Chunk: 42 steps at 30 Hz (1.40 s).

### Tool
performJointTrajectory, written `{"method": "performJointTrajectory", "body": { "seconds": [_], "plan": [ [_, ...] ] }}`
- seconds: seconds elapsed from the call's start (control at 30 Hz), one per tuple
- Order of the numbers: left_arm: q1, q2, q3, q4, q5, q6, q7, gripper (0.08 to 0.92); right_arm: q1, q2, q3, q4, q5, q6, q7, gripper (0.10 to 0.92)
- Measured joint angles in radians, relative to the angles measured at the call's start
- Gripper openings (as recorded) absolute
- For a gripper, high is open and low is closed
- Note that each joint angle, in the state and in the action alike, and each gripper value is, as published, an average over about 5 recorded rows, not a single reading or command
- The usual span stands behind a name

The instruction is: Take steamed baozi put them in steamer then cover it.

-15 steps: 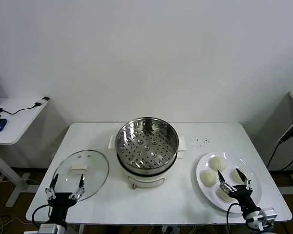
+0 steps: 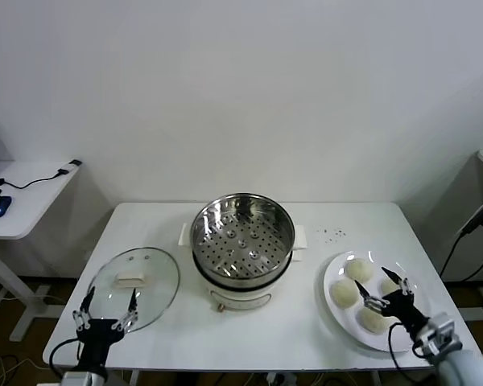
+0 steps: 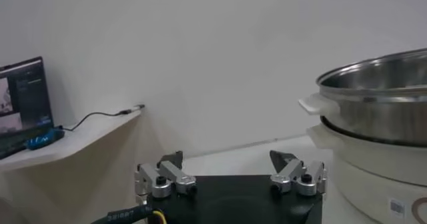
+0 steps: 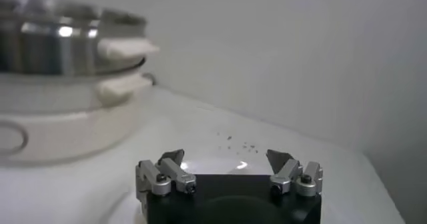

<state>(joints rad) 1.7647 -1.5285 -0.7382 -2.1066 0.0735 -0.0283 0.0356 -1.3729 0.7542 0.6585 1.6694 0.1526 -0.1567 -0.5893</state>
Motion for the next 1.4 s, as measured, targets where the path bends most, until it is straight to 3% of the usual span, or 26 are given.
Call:
{"method": "performJointTrajectory", "body": {
  "seconds": [0.23,0.5,0.87,1.4],
  "plan": [
    [0.019,0.012,0.008,0.007,-0.016,-0.018,-0.007,0.823,0.232,-0.208,-0.226,-0.1,-0.099,-0.04,-0.16,0.823],
    [0.036,0.024,0.0,0.005,-0.035,-0.024,-0.011,0.823,0.672,-0.267,-0.669,-0.236,-0.161,-0.055,-0.31,0.823],
    [0.043,0.029,0.001,0.014,-0.038,-0.025,-0.013,0.823,1.173,-0.183,-1.223,-0.444,-0.187,-0.056,-0.428,0.823],
    [0.037,0.034,-0.029,0.046,-0.054,-0.027,-0.016,0.823,1.372,-0.013,-1.514,-0.638,-0.182,-0.058,-0.481,0.823]
  ]
}}
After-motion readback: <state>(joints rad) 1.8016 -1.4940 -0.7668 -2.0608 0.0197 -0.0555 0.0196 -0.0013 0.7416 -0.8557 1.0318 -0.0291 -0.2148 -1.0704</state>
